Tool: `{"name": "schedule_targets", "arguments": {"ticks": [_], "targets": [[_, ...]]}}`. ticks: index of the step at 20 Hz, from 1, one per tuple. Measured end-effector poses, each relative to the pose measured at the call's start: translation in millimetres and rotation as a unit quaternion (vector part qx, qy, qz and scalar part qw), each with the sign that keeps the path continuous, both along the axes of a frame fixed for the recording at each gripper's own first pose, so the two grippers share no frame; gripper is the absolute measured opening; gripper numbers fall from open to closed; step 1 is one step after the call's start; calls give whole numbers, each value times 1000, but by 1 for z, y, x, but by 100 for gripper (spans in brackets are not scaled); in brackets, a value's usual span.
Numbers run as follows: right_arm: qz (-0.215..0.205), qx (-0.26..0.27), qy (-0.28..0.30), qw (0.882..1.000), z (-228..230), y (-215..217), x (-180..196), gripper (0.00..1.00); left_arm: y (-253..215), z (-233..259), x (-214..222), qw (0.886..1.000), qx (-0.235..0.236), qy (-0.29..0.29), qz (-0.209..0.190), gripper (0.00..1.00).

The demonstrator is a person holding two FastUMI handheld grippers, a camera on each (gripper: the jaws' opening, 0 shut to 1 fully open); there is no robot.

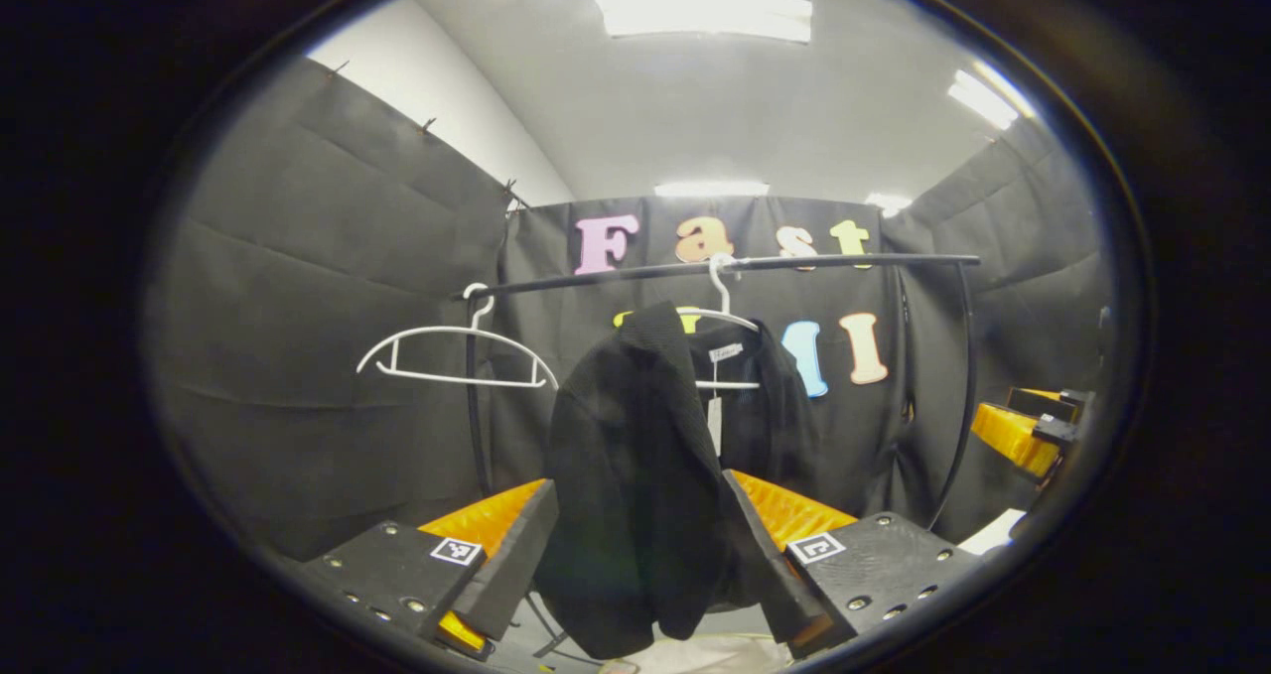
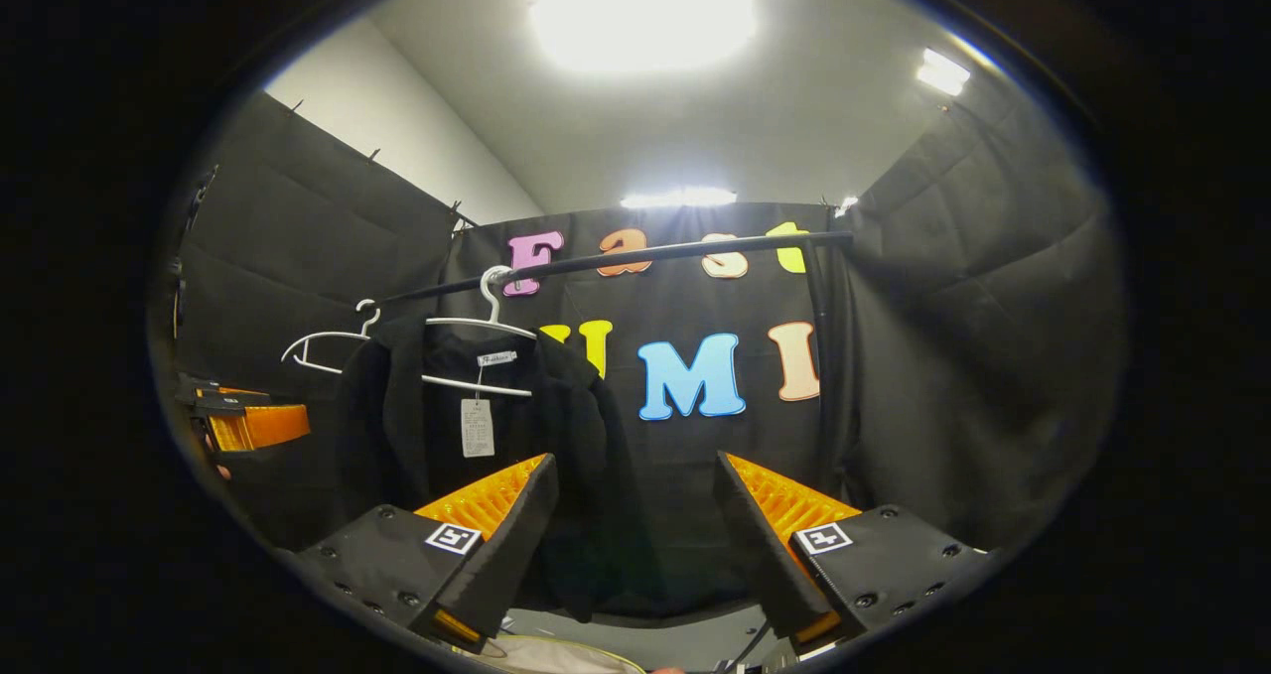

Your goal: Grasp the clothes on the hanger with both hands and then place them into the laundry hamper below.

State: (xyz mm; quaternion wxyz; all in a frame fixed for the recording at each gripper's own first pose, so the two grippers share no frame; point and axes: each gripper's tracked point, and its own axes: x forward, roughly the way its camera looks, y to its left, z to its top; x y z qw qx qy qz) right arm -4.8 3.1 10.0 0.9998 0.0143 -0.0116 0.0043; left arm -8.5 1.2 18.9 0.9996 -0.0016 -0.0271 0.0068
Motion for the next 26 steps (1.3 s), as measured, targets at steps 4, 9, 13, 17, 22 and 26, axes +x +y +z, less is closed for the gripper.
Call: {"name": "schedule_targets", "arguments": {"ticks": [4,9,13,17,22,26], "targets": [[2,3,3,1000,2,8,1,99,2,4,-2,1000,-1,-7,-4,95],[1,-11,-7,1000,11,22,-1,96,13,2,-1,1000,-2,-3,-8,95],[-9,-5,-5,1000,13,31,1,96,11,5,7,1000,-3,-2,-26,95],[-15,-4,-4,1000,18,43,8,99,-5,10,20,998,-3,-1,-63,95],[13,4,-7,1000,23,61,36,97,-23,17,38,997,-14,1,-80,95],[44,18,1,999,15,67,72,97,-32,19,58,998,-8,0,-59,95]]}}
